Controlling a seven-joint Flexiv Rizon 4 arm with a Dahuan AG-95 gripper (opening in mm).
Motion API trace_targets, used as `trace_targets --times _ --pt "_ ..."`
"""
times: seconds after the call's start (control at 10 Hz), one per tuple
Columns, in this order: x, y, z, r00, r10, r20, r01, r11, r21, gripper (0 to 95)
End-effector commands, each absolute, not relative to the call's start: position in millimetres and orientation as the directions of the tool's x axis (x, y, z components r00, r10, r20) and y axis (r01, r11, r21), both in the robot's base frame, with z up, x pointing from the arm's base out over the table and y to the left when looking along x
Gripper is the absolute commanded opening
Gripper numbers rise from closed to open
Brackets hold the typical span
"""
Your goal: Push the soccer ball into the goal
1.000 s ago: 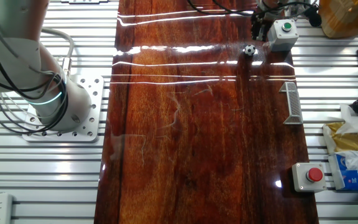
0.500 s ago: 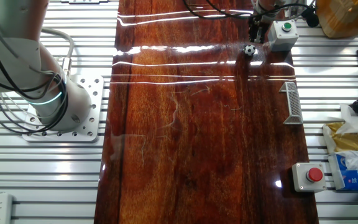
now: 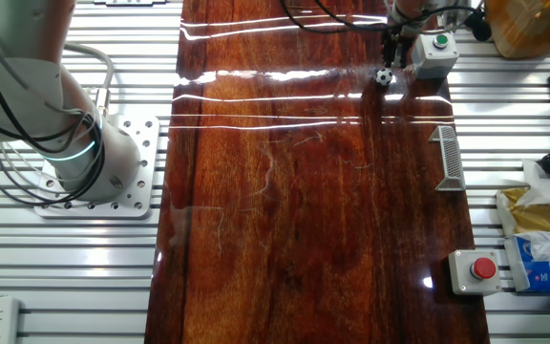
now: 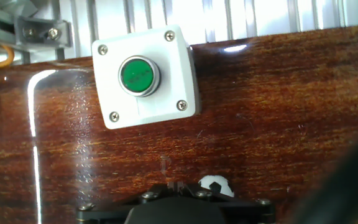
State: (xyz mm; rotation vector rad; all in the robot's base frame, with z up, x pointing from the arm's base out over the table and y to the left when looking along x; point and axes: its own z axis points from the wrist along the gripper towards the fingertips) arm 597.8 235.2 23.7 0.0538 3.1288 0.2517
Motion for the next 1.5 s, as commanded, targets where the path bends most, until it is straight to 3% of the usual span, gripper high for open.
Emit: trace_targets --times 0.1,1.5 --pt "599 232 20 -1.0 -0.025 -0.008 -0.026 0.988 0.152 0.0" --pt "602 210 18 -0.997 -0.073 -0.021 -0.075 0.989 0.124 0.0"
